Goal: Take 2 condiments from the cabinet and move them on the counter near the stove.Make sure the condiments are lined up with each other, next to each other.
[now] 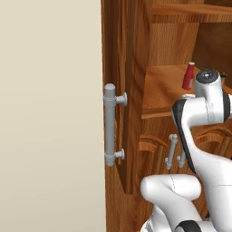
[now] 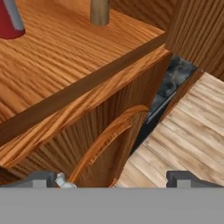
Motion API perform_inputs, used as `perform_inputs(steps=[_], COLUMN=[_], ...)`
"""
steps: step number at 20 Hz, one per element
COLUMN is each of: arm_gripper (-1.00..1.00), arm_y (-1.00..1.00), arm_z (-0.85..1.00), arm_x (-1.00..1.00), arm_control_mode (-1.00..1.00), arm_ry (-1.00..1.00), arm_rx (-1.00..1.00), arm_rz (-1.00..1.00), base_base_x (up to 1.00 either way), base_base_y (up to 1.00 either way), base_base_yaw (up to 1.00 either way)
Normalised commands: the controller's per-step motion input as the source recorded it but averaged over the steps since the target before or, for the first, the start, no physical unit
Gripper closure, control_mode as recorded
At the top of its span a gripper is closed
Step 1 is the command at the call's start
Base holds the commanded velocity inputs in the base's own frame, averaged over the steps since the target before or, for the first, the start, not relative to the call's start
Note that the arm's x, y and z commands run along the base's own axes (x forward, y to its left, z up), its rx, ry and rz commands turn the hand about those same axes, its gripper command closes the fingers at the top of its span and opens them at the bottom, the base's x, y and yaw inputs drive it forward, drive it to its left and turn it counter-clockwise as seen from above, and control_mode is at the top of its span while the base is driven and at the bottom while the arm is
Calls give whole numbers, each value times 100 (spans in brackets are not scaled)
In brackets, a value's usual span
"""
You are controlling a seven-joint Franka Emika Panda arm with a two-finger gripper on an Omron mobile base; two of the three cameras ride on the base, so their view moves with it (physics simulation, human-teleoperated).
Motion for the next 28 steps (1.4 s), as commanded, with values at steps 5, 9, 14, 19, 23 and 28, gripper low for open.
perform_inputs(steps=[5, 9, 14, 19, 23, 28], arm_gripper=[-100, -100, -100, -100, -100, -100], arm_y=[-33, -35, -34, -26, -11, -10], arm_z=[1, 0, 0, 0, 5, 9], arm_x=[-7, -19, -13, 0, 0, 3], arm_control_mode=[-100, -100, -100, -100, -100, -100], arm_ry=[-10, -14, -5, -4, -2, 0], arm_rx=[0, 0, 0, 0, 0, 0], arm_rz=[-6, 0, 0, 0, 1, 0], base_base_x=[0, 0, 0, 0, 0, 0], base_base_y=[0, 0, 0, 0, 0, 0], base_base_yaw=[0, 0, 0, 0, 0, 0])
